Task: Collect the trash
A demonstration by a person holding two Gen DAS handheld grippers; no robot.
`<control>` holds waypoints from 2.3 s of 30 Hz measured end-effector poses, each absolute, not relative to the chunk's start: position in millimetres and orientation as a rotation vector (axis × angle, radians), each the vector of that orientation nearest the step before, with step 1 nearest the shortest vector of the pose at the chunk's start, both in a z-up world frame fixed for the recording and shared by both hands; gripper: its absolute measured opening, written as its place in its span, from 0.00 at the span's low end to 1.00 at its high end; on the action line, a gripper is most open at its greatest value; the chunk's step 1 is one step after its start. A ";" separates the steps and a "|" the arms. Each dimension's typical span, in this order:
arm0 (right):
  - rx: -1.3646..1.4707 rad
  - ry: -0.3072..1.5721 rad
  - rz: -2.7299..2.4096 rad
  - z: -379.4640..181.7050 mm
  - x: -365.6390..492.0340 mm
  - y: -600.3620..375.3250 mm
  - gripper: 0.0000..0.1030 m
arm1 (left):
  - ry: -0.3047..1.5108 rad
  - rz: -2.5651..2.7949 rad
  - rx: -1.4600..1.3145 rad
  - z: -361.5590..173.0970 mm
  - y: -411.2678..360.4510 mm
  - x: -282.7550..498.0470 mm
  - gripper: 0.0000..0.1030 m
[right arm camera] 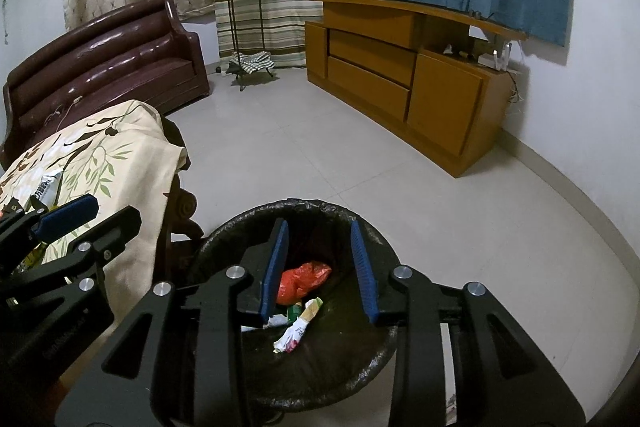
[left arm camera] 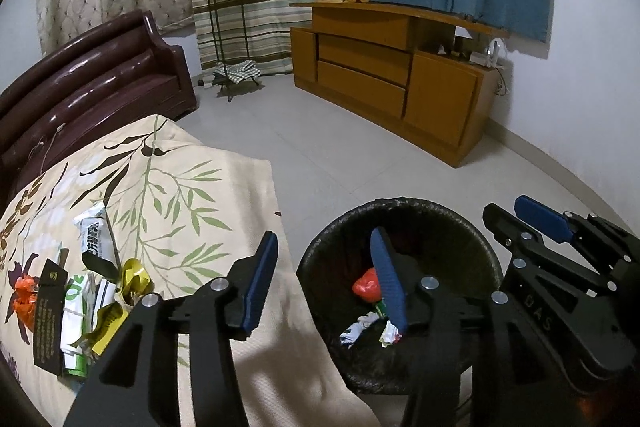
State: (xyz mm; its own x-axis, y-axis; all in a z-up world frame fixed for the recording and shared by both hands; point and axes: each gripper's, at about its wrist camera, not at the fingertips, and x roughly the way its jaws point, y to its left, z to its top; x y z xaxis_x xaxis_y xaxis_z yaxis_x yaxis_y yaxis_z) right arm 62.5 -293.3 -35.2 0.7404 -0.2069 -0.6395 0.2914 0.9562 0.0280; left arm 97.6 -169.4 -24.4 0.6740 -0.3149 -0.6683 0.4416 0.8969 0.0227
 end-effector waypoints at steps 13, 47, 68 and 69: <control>0.139 0.690 -0.273 -35.5 60.1 -294.9 0.45 | 0.699 -0.386 0.163 -12.7 -140.7 91.9 0.60; 0.054 0.710 -0.016 -14.7 69.6 -154.4 0.47 | 0.804 -0.077 0.052 -20.4 38.0 99.4 0.64; 0.037 0.728 -0.001 -18.1 76.1 -138.4 0.47 | 0.833 -0.156 -0.028 -27.1 59.3 108.3 0.59; 0.037 0.729 0.000 -18.2 76.3 -138.1 0.47 | 0.838 -0.163 -0.036 -27.5 61.6 108.4 0.55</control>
